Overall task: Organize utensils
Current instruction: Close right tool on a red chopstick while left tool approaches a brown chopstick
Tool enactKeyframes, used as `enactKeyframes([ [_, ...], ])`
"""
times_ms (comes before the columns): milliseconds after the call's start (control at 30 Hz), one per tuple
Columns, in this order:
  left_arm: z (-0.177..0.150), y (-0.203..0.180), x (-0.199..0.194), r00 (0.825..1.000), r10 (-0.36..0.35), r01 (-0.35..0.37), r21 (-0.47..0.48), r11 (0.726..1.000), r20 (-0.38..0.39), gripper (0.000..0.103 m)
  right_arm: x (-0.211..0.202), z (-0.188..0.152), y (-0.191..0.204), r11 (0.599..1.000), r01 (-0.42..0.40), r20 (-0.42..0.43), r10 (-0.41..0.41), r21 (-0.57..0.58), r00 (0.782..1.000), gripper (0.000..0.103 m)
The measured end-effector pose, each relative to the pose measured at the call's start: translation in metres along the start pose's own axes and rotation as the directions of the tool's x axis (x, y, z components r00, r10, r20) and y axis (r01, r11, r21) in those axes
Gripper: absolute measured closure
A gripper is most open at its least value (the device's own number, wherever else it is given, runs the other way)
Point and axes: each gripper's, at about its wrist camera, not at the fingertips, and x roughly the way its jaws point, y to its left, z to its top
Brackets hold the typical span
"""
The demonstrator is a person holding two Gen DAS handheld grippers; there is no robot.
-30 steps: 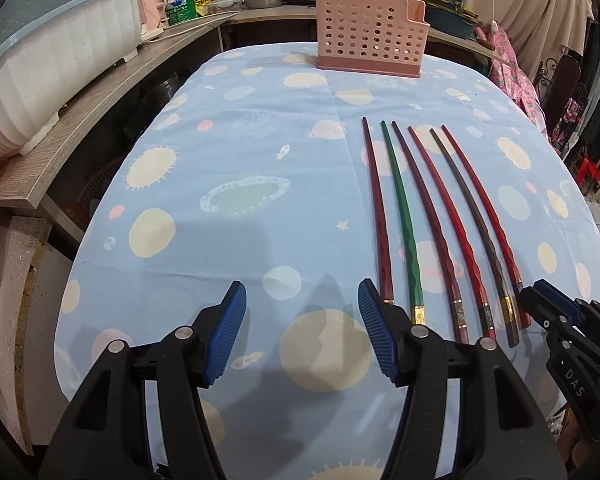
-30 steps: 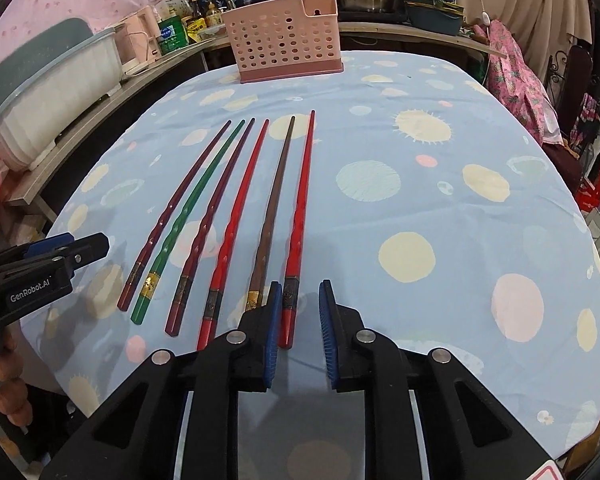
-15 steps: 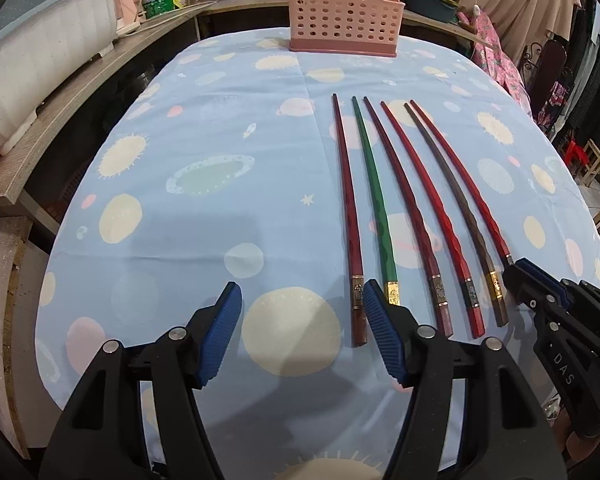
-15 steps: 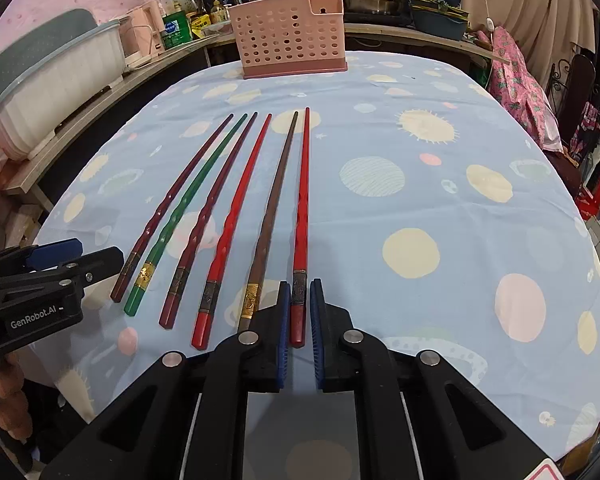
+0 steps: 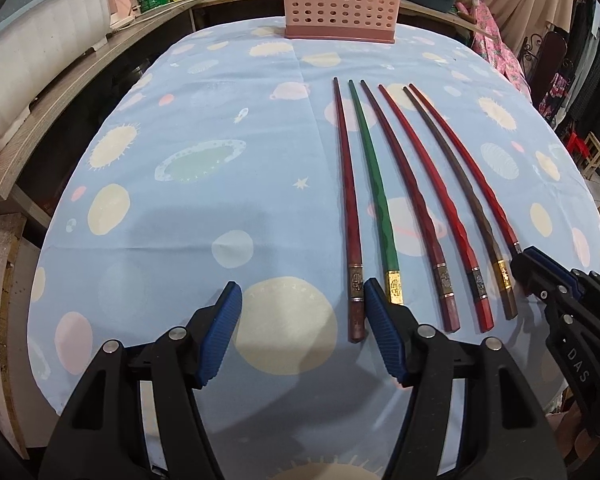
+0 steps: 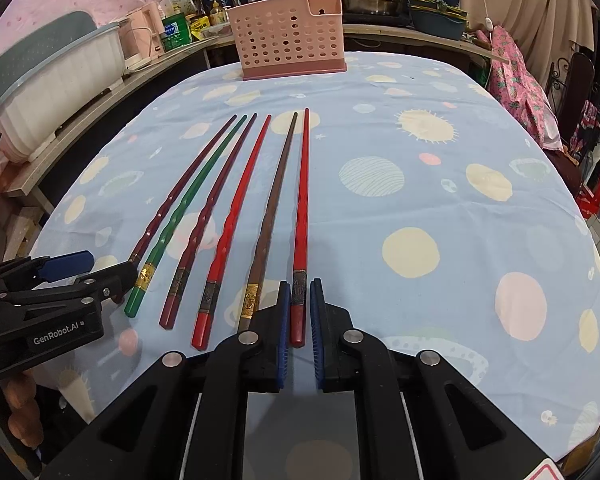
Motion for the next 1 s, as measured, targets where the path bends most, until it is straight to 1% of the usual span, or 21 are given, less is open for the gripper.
enactKeyframes([
  [467, -0.001, 0.0006, -0.0005, 1.0, -0.001, 0.001, -0.004, 1.0, 0.003, 0.044, 0.0, -0.0001, -0.0003, 1.0, 0.0, 0.001, 0.0, 0.0, 1.0, 0.094],
  [533, -0.0008, 0.0011, -0.0007, 1.0, 0.001, -0.001, -0.006, 1.0, 0.004, 0.048, 0.0001, -0.0001, -0.0003, 1.0, -0.001, 0.0, 0.001, 0.001, 1.0, 0.094],
  [600, -0.0003, 0.0024, -0.0015, 1.0, -0.001, 0.001, -0.007, 1.0, 0.008, 0.056, 0.0002, -0.0002, -0.0001, 1.0, -0.001, 0.001, 0.001, 0.0, 1.0, 0.094],
  [767, -0.0008, 0.0049, -0.0025, 1.0, -0.006, 0.006, -0.012, 1.0, 0.014, 0.064, 0.0003, -0.0004, -0.0002, 1.0, -0.001, 0.001, 0.001, 0.001, 1.0, 0.094],
  [833, -0.0009, 0.0057, -0.0031, 1.0, -0.007, 0.007, -0.013, 1.0, 0.016, 0.072, 0.0004, -0.0006, 0.0, 1.0, 0.0, 0.001, 0.0, -0.001, 1.0, 0.094],
  [900, -0.0004, 0.0065, -0.0034, 1.0, -0.014, 0.014, -0.013, 1.0, 0.016, 0.085, 0.0002, -0.0004, -0.0001, 1.0, 0.0, 0.001, 0.0, -0.001, 1.0, 0.094],
  [967, 0.0008, 0.0071, -0.0036, 0.999, -0.03, 0.03, -0.01, 1.0, 0.011, 0.094, -0.0002, 0.0002, -0.0002, 1.0, -0.002, -0.002, 0.002, 0.001, 1.0, 0.094],
  [1000, 0.0019, 0.0077, -0.0038, 0.999, -0.042, 0.042, -0.01, 0.999, 0.006, 0.094, -0.0003, 0.0012, -0.0004, 1.0, -0.005, -0.007, 0.005, 0.002, 1.0, 0.096],
])
